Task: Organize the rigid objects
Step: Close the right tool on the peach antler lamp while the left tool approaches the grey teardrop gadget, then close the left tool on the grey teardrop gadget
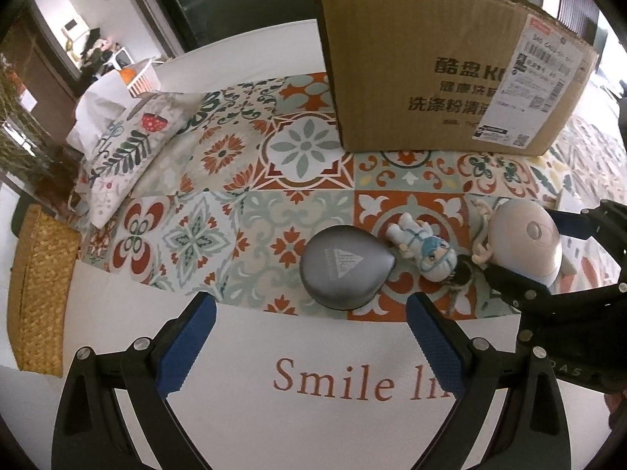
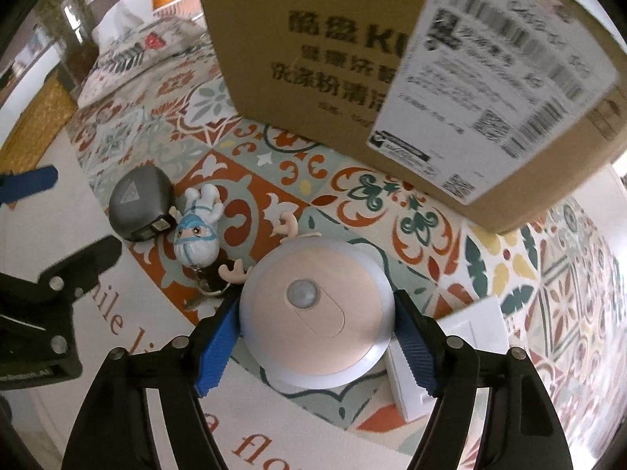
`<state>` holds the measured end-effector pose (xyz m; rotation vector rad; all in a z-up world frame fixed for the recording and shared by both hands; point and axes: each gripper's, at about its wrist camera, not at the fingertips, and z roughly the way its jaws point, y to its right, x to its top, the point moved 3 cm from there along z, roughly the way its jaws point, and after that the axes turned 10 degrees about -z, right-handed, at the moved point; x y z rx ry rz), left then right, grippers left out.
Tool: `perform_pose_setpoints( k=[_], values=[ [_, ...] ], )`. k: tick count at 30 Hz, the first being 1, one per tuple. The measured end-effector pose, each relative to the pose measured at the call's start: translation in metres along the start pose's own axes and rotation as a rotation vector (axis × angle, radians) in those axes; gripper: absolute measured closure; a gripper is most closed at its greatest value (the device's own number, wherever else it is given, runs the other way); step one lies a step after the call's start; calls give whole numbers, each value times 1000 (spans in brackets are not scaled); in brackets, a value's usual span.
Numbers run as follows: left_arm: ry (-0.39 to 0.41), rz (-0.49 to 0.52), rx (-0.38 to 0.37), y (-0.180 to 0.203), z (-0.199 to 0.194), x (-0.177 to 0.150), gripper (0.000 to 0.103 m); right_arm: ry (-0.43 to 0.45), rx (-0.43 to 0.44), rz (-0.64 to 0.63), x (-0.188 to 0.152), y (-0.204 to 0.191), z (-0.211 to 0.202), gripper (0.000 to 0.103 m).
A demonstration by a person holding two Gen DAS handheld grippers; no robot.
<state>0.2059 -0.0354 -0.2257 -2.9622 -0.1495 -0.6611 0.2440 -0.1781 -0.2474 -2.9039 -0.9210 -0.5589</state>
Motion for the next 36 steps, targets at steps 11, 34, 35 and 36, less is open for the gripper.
perform_pose_setpoints(
  k=[11,34,35,36],
  values=[
    [-5,51,-201,-8,-8,3,7,52,-90,132,-2,-5,-45,28],
    [-63,145,-288,4,44,14,33,-20,-142,251,-7,-14,-20,28],
    [-69,136,-290,5,46,13,36,-22,-146,253,-7,-13,-19,28],
    [-69,133,-291,6,47,13,37,-24,-147,255,-6,-13,-18,28]
  ],
)
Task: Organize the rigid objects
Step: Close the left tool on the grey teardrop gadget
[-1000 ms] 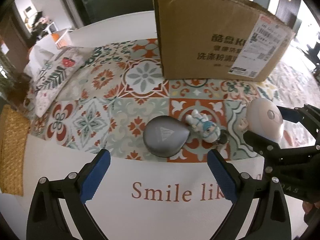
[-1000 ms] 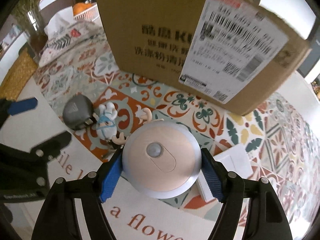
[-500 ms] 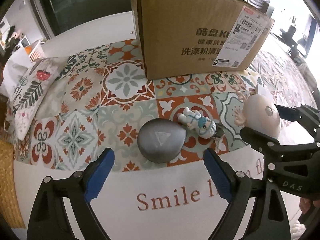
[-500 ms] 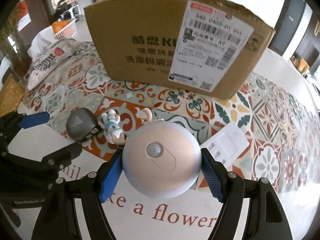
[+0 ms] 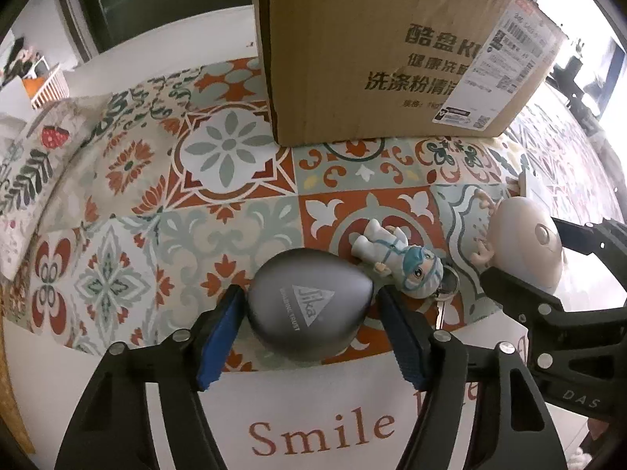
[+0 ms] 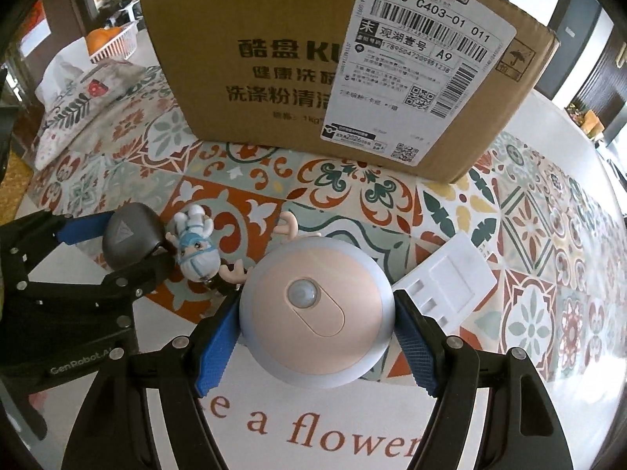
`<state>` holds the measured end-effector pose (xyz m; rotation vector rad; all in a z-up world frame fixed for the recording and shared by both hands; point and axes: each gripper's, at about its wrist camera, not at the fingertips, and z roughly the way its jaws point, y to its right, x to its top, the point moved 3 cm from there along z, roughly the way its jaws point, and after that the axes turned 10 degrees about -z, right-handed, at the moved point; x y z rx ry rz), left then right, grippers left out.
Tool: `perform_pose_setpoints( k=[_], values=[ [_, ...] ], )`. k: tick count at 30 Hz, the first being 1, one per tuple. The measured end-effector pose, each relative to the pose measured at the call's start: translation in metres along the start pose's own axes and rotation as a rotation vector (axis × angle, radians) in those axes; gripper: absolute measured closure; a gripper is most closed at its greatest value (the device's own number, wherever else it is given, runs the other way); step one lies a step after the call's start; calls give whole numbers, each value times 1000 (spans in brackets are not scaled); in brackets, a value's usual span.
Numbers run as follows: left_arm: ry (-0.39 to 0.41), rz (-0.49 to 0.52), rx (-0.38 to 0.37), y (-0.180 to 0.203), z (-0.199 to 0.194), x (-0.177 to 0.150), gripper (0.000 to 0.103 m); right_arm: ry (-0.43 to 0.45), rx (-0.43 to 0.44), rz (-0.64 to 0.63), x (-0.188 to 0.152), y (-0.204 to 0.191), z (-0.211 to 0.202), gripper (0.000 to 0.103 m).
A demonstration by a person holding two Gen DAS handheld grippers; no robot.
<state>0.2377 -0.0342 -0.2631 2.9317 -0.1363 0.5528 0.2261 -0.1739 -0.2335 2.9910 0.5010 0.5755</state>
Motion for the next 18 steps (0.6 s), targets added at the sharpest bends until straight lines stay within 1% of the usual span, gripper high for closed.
perform_pose_setpoints(
  k=[2,7,12,18],
  values=[
    [17,4,17,1,-1,0,43,-1,1,7,0,1,1,28],
    [17,-3,-1,1,-3,-3,43,0,7,11,0,3,1,28],
    [20,-21,-6,-1,-10,-7,43,9,24,14,-3,3,-7,28],
    [51,-32,-9,-1,-29,-10,44,30,30,17,-5,2,-20,28]
  ],
)
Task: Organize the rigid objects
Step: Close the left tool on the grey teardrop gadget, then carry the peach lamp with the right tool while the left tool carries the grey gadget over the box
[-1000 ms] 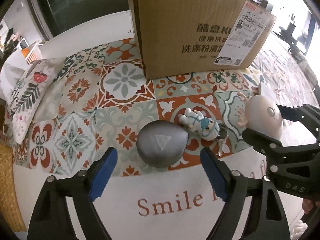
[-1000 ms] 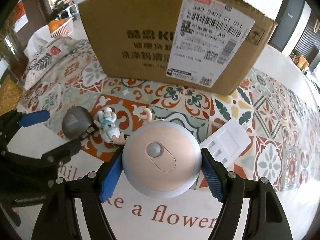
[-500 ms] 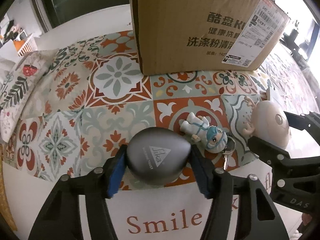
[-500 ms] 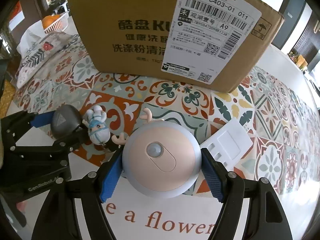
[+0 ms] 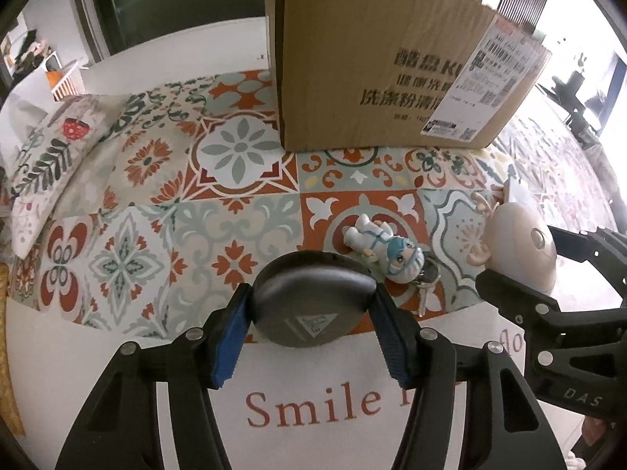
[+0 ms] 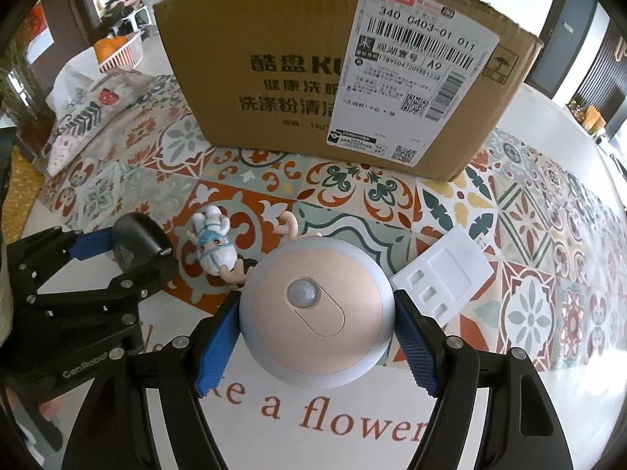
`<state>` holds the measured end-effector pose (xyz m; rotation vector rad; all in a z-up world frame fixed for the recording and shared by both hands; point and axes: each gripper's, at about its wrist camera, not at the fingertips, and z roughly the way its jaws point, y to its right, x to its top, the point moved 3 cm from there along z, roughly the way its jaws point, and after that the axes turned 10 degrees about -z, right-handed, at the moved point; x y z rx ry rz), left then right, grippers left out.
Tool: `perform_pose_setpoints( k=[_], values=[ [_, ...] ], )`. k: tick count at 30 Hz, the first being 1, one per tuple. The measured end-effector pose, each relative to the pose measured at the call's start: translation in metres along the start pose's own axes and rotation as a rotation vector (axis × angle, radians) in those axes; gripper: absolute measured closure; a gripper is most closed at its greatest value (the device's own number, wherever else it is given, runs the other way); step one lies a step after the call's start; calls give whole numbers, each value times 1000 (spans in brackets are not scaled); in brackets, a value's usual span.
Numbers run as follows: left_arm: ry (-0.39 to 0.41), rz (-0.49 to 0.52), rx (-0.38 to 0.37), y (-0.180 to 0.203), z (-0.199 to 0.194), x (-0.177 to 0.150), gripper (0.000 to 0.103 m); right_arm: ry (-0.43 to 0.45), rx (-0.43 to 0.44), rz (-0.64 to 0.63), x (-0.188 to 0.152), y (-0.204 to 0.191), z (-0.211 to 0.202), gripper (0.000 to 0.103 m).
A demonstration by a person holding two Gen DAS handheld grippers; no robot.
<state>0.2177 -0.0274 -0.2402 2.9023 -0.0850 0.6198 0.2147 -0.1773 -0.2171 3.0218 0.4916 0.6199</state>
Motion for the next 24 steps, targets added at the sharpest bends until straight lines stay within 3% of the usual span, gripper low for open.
perform_pose_setpoints(
  k=[12,24],
  values=[
    [117,-7,-15,7,-57,13,44,91,-3,19,6,3,-41,28],
    [257,11,-48,25,-116,37,44,238,-28,30,24,14,-96,28]
  ],
)
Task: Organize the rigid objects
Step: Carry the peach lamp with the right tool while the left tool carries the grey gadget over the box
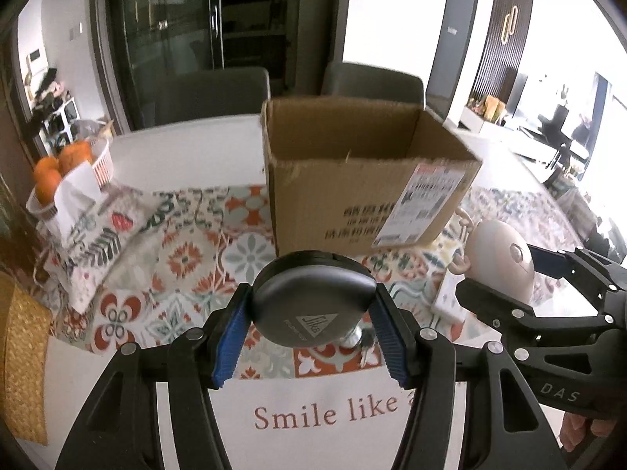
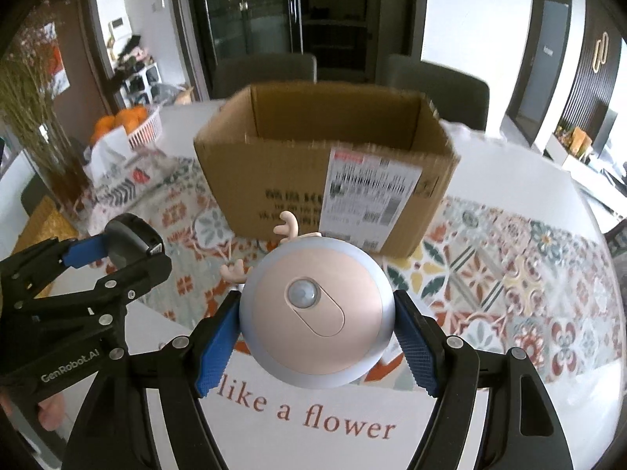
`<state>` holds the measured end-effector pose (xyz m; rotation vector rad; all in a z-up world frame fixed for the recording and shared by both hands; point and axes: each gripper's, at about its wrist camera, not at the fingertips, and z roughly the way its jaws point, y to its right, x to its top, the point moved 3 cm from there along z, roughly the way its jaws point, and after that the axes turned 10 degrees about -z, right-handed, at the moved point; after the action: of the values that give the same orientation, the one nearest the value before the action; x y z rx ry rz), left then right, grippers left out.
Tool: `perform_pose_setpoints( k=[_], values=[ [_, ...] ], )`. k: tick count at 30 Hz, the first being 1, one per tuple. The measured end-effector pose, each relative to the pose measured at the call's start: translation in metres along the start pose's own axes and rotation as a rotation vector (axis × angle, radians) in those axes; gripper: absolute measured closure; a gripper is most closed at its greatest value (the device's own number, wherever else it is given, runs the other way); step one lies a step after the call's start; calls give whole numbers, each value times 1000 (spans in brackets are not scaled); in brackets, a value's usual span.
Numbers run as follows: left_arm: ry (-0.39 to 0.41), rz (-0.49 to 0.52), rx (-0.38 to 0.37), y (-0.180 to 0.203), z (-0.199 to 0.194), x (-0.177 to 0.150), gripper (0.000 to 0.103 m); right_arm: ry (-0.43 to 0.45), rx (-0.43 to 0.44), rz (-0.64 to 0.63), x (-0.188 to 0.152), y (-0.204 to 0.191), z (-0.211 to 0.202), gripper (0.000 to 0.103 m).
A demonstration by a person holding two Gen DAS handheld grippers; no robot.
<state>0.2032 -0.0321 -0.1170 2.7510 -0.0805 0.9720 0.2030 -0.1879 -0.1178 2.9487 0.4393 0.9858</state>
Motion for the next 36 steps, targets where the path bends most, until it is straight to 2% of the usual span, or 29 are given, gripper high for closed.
perform_pose_setpoints(
  k=[7,19,36],
  values=[
    [67,17,-20,11,-21,20,44,92,-35,-8,21,8,-29,28],
    [147,48,-39,30,-36,55,44,191,-76,4,50,25,-53,28],
    [184,87,-39,43,-16,109,44,235,-87,25,92,52,-43,28]
  ],
)
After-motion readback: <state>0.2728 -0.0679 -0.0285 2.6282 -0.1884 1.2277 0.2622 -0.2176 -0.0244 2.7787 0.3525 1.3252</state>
